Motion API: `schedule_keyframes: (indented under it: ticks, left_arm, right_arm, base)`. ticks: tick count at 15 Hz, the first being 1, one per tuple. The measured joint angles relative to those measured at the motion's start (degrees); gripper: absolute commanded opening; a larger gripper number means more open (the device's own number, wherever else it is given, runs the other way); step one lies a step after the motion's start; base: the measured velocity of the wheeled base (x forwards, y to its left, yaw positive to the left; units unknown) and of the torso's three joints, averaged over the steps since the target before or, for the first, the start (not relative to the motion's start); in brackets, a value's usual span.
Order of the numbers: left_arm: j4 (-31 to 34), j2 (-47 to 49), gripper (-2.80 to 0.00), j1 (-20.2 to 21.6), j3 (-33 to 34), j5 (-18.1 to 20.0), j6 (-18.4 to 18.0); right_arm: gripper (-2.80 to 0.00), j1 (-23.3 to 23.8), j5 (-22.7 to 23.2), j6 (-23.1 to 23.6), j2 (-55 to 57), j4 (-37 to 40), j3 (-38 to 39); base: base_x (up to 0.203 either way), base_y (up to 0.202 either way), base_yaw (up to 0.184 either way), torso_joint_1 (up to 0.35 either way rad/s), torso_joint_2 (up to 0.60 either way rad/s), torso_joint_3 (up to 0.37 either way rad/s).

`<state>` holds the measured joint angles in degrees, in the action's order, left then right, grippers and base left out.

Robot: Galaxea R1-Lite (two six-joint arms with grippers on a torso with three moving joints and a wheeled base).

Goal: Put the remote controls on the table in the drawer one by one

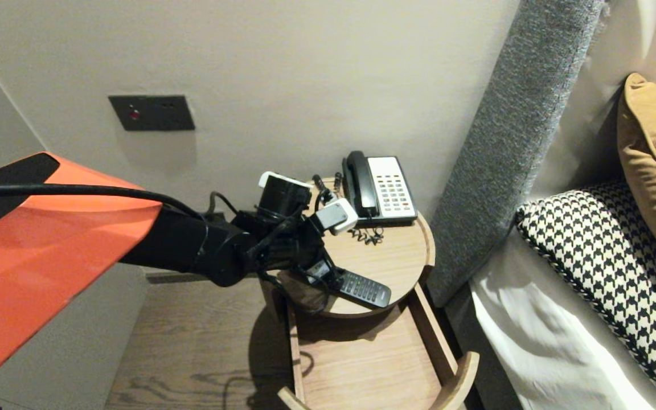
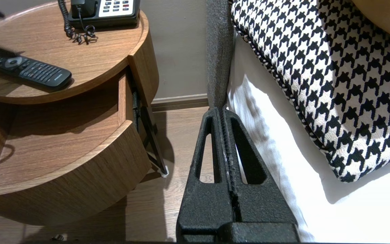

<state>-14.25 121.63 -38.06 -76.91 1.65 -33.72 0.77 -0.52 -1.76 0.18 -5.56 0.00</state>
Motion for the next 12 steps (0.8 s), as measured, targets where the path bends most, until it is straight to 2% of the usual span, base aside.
schedule_keyframes:
  ticks: [5,12]
  left_arm:
    - [-2.41,1.11,0.0,-0.24,4.12,0.17,-0.01]
    - [-2.21,0.69,0.0,-1.87,3.82,0.34,0.05]
  right_arm:
    - [-2.8,0.0,0.0,0.0,0.0,-0.02,0.0]
    - [-2.8,0.02,0.0,0.0,0.0,-0.02,0.0]
  base:
    - [0.0,0.0,0.0,0.0,0.0,0.0]
    - [0.0,0.0,0.0,0.0,0.0,0.0]
